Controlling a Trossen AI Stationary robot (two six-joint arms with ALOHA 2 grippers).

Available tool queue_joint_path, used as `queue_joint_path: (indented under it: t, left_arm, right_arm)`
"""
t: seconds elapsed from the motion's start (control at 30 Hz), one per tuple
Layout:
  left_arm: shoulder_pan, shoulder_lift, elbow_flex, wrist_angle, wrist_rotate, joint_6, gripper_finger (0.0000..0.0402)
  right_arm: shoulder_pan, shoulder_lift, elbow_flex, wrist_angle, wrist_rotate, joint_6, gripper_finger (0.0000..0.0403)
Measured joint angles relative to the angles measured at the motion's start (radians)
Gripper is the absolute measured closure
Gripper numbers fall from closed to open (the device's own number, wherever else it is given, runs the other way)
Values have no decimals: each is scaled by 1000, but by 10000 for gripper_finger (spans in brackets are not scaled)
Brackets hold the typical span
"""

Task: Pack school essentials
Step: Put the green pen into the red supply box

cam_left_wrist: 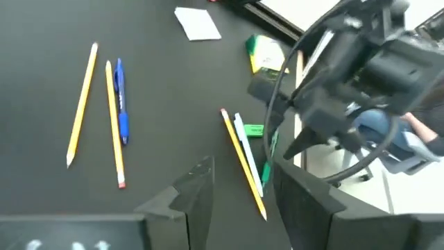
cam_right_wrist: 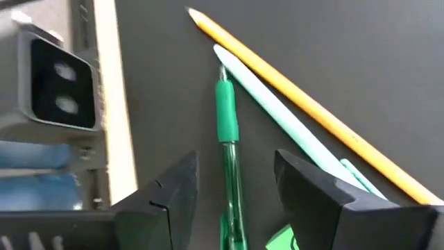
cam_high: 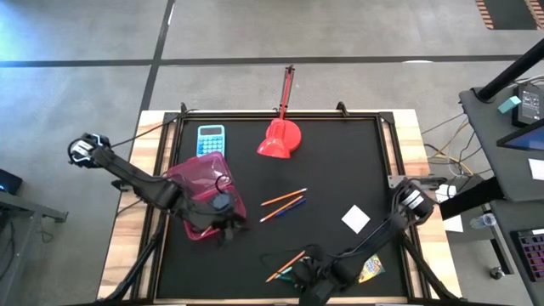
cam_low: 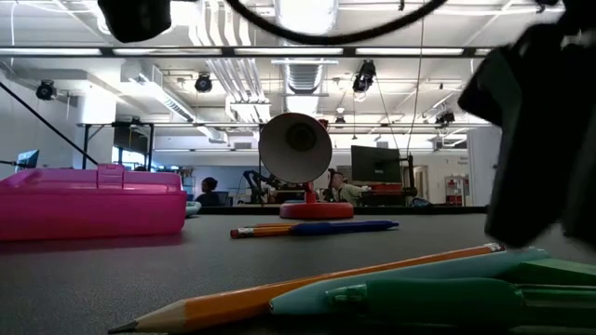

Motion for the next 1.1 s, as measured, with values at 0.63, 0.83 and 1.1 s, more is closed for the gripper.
queue_joint_path:
  t: [0.63,0.83,1.1]
  left_arm:
    - [-26,-97,-16,-11,6,89,272]
    - [-26,-100,-16,-10,6,90,272]
    - [-26,-100,-16,-7,6,87,272]
  right_arm:
    - [12,126,124,-100,9,-115,341]
    - [17,102,119,-111,3,-104,379]
    - [17,-7,115,-142,-3,-108,375]
